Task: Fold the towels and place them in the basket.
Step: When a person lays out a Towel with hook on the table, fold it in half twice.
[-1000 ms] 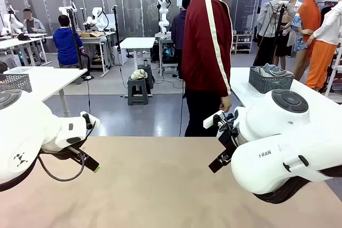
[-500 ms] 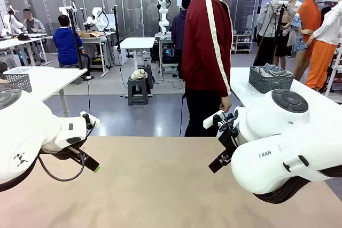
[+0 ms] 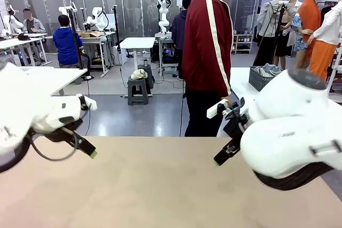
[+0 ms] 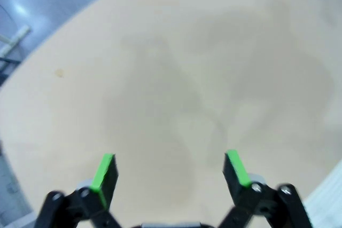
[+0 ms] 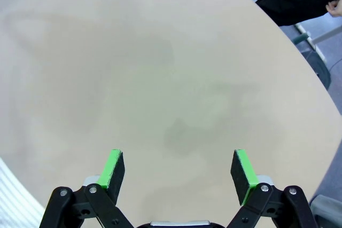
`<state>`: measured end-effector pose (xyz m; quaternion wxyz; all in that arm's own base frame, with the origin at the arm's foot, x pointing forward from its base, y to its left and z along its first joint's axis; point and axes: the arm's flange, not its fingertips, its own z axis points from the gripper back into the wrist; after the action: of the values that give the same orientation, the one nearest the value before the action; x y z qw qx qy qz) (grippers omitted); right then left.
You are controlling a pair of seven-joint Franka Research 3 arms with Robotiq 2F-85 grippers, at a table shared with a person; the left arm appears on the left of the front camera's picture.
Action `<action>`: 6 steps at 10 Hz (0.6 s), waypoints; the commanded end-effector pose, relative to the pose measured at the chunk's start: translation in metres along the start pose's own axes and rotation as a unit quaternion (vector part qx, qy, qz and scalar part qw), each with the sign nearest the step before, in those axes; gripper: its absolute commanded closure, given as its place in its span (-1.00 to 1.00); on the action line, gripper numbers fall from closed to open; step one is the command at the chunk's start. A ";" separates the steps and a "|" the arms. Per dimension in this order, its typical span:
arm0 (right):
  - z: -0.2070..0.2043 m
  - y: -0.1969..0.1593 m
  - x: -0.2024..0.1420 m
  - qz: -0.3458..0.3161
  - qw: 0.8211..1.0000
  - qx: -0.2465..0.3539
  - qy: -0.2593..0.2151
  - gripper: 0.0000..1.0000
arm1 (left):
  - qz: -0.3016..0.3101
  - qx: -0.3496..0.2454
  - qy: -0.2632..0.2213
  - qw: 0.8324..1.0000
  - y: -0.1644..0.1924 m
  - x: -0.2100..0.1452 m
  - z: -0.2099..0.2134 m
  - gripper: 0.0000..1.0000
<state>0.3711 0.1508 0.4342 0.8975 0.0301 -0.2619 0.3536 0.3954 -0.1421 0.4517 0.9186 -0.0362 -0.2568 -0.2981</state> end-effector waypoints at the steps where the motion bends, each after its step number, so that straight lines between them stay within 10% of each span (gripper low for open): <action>1: 0.068 -0.010 -0.028 0.017 1.000 0.016 0.010 -1.00 | -0.012 -0.012 0.020 1.000 0.015 0.013 0.056 -1.00; 6: 0.226 0.026 -0.051 0.008 1.000 -0.015 -0.015 -1.00 | -0.075 -0.049 -0.024 0.996 0.005 0.020 0.204 -1.00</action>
<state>0.2370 0.0828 0.5881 0.8868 0.0284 -0.2746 0.3706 0.3280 -0.1124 0.6301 0.8929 -0.0560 -0.2676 -0.3577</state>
